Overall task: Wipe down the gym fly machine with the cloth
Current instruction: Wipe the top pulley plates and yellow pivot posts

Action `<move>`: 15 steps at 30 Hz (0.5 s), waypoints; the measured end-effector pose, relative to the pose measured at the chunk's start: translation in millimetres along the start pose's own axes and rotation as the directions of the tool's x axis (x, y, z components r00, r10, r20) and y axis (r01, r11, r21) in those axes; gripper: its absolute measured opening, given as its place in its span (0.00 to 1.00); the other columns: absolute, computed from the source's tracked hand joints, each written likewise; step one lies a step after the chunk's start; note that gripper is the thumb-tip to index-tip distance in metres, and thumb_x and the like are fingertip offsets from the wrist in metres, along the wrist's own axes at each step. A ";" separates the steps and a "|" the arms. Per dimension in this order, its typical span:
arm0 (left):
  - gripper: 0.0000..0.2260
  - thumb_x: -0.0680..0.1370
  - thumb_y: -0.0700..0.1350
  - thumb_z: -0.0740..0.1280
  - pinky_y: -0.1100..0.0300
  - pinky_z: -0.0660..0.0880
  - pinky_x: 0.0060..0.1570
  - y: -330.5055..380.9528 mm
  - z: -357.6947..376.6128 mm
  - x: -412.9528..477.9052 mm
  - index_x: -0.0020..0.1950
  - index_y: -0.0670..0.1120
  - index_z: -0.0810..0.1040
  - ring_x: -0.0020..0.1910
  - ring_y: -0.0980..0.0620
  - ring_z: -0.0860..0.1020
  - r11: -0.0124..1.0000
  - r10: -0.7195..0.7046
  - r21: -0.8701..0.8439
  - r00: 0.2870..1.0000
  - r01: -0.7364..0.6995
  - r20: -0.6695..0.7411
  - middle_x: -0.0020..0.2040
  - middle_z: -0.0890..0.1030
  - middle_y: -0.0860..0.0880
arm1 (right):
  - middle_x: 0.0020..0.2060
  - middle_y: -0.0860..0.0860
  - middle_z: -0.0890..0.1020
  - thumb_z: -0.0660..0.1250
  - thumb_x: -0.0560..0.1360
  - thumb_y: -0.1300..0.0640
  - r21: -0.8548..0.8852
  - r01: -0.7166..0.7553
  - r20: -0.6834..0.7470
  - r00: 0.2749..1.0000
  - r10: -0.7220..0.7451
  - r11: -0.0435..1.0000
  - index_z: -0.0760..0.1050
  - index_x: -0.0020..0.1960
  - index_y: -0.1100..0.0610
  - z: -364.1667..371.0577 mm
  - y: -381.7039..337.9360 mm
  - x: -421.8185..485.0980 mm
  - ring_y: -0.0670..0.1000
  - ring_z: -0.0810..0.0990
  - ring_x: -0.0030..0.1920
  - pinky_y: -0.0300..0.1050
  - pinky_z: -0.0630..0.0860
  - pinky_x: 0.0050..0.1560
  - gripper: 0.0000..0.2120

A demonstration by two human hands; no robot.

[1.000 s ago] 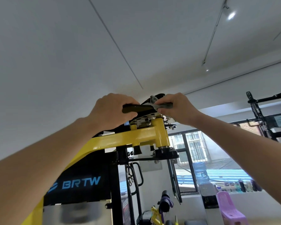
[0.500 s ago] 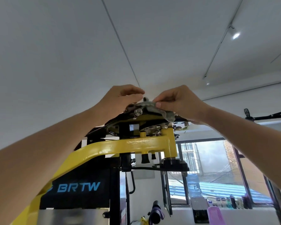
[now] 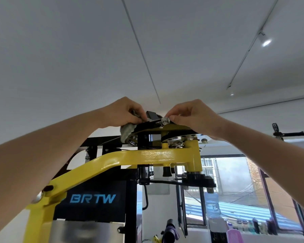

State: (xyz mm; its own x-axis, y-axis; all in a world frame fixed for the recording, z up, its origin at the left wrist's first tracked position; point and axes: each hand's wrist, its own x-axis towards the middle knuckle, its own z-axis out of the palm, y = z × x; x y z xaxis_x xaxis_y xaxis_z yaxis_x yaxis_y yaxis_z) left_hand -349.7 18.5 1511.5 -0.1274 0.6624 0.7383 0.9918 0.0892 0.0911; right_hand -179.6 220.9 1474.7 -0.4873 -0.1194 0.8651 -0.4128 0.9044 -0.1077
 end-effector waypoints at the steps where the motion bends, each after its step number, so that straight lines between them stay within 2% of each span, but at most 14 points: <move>1: 0.09 0.78 0.37 0.70 0.61 0.78 0.52 -8.8 -2.3 -0.8 0.50 0.50 0.87 0.49 0.55 0.83 0.998 -0.051 0.045 0.999 0.051 0.003 0.46 0.86 0.53 | 0.47 0.46 0.87 0.69 0.79 0.59 -0.009 0.004 0.010 1.000 -0.004 1.000 0.85 0.55 0.50 2.6 0.3 -2.6 0.48 0.85 0.51 0.49 0.78 0.63 0.09; 3: 0.08 0.80 0.39 0.69 0.56 0.79 0.57 -23.6 -4.4 -0.7 0.53 0.49 0.86 0.54 0.52 0.82 0.980 -0.175 0.097 0.985 0.175 -0.006 0.50 0.85 0.50 | 0.52 0.47 0.87 0.67 0.80 0.59 -0.033 0.027 0.015 1.000 -0.027 0.999 0.83 0.60 0.50 4.7 0.0 -5.7 0.49 0.84 0.54 0.52 0.77 0.66 0.12; 4: 0.08 0.81 0.39 0.68 0.56 0.80 0.55 -28.1 -4.1 -0.3 0.53 0.48 0.86 0.55 0.50 0.82 0.970 -0.231 0.074 0.973 0.231 -0.010 0.51 0.85 0.49 | 0.53 0.47 0.86 0.67 0.80 0.60 -0.039 0.040 0.026 0.999 -0.039 0.998 0.83 0.61 0.49 4.4 -0.4 -6.7 0.50 0.84 0.55 0.52 0.77 0.66 0.13; 6: 0.10 0.81 0.38 0.64 0.59 0.82 0.48 -30.4 -3.4 -0.2 0.55 0.45 0.85 0.55 0.48 0.82 0.955 -0.283 -0.089 0.959 0.283 0.008 0.53 0.84 0.45 | 0.53 0.47 0.87 0.66 0.80 0.64 -0.020 0.059 0.063 0.996 -0.057 0.998 0.82 0.62 0.48 2.4 -1.2 -8.3 0.50 0.84 0.54 0.47 0.79 0.62 0.16; 8: 0.14 0.81 0.36 0.61 0.61 0.82 0.46 -28.8 -5.5 -1.7 0.59 0.44 0.84 0.56 0.48 0.82 0.928 -0.257 -0.259 0.963 0.269 0.080 0.57 0.83 0.44 | 0.52 0.44 0.87 0.67 0.79 0.65 -0.014 0.084 0.091 0.992 -0.082 0.996 0.82 0.61 0.45 1.7 -1.2 -10.7 0.45 0.85 0.53 0.37 0.79 0.56 0.18; 10: 0.17 0.79 0.33 0.60 0.57 0.81 0.53 -27.6 -11.3 -4.7 0.61 0.45 0.83 0.59 0.47 0.81 0.912 -0.207 -0.326 0.965 0.250 0.161 0.60 0.82 0.44 | 0.51 0.41 0.86 0.69 0.78 0.63 -0.083 0.127 0.096 0.988 -0.119 0.988 0.80 0.61 0.42 2.5 -0.7 -12.4 0.42 0.85 0.51 0.33 0.78 0.52 0.18; 12: 0.18 0.78 0.31 0.63 0.54 0.81 0.58 -26.2 -16.8 -7.0 0.63 0.47 0.82 0.61 0.46 0.80 0.924 -0.166 -0.310 0.964 0.225 0.205 0.62 0.81 0.44 | 0.49 0.40 0.86 0.71 0.77 0.61 -0.151 0.167 0.104 0.983 -0.152 0.974 0.78 0.62 0.40 2.7 0.0 -13.6 0.40 0.85 0.47 0.31 0.78 0.48 0.20; 15: 0.17 0.79 0.32 0.67 0.55 0.81 0.56 -16.7 -19.0 -7.9 0.63 0.49 0.80 0.58 0.45 0.82 0.964 -0.079 -0.236 0.978 0.125 0.193 0.59 0.82 0.43 | 0.48 0.42 0.86 0.71 0.77 0.60 -0.220 0.203 0.112 0.977 -0.182 0.954 0.75 0.65 0.40 1.3 1.8 -16.3 0.41 0.85 0.45 0.31 0.78 0.45 0.22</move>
State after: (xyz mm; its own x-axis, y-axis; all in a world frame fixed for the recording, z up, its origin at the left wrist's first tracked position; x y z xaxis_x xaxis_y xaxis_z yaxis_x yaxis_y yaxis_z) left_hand -365.2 -2.4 1516.8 -0.2043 0.7842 0.5859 0.9414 -0.0067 0.3373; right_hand -173.4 224.0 1459.7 -0.4873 -0.3274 0.8095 -0.3235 0.9288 0.1809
